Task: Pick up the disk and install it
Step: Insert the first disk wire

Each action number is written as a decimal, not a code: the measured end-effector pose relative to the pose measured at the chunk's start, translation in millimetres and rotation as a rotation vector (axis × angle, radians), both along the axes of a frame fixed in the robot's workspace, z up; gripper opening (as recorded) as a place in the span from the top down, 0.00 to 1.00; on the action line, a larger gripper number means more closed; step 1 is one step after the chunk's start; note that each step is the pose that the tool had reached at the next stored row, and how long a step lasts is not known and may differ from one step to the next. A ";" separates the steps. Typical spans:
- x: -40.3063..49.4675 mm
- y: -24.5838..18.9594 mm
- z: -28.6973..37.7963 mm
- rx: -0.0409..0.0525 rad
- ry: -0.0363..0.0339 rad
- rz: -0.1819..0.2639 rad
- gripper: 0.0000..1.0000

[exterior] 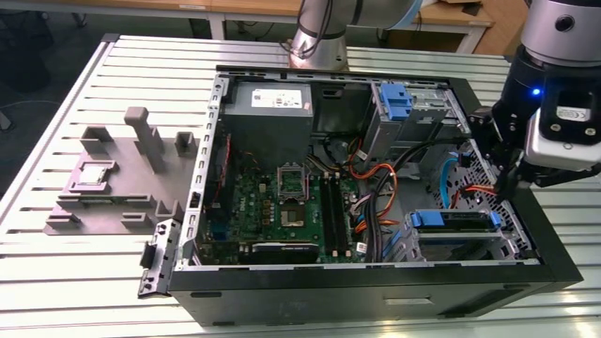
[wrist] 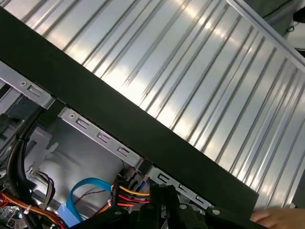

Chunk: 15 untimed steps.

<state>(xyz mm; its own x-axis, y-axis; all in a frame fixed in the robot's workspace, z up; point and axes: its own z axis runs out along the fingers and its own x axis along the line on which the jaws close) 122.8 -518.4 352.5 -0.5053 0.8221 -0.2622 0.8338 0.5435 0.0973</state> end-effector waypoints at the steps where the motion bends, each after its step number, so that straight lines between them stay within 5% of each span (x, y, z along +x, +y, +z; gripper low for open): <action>1: 0.0 0.0 -0.1 0.0000 0.0001 -0.018 0.83; 15: 0.0 0.5 -1.2 0.0000 0.0001 -0.216 0.83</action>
<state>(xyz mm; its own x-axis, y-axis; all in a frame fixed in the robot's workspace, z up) 122.8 -517.9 351.3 -0.3173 0.9114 -0.2622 0.9309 0.3521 0.0972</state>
